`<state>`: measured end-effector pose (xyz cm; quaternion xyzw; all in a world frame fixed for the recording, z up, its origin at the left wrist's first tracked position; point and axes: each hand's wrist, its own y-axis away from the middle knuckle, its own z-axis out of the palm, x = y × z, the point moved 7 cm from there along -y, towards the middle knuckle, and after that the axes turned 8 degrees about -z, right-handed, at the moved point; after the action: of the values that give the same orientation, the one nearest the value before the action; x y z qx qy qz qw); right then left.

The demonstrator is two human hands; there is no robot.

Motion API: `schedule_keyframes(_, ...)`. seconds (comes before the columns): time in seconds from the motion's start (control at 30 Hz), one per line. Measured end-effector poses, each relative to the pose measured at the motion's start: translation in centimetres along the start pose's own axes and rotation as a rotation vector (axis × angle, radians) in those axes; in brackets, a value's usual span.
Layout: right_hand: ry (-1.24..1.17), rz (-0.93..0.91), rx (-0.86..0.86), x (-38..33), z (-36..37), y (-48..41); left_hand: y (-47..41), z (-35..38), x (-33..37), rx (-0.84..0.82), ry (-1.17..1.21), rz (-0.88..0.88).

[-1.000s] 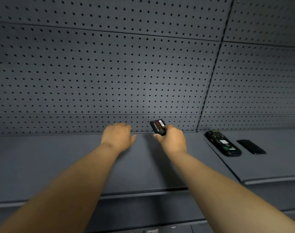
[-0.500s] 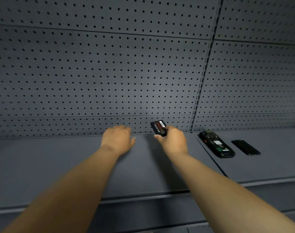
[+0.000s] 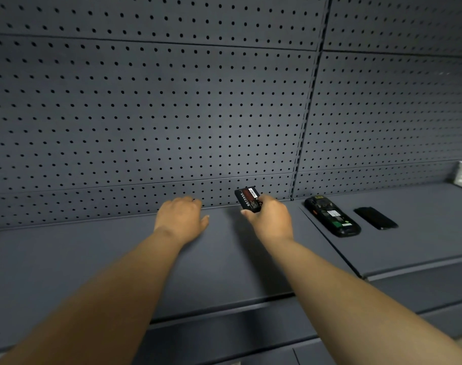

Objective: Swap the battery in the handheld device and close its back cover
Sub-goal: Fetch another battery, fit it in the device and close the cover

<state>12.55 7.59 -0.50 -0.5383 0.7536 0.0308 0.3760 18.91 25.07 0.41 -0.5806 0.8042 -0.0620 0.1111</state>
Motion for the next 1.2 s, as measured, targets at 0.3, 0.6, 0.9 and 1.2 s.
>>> schedule_keyframes(0.3, -0.011, -0.070, 0.011, 3.9, -4.4, -1.1, -0.7, -1.1, 6.0, 0.033, 0.013, -0.036)
schedule_keyframes(0.6, -0.041, -0.146, -0.020, 11.0, -10.3, -3.3, -0.4, -2.6, 15.9, 0.024, 0.006, -0.116)
schedule_keyframes(0.9, -0.060, -0.218, -0.062, 15.9, -13.8, -4.0, 0.8, -3.2, 22.0, 0.017, 0.003, -0.187)
schedule_keyframes(1.2, -0.082, -0.219, -0.058, 16.4, -14.4, -4.4, 0.4, -3.5, 23.2, 0.030, 0.009, -0.182)
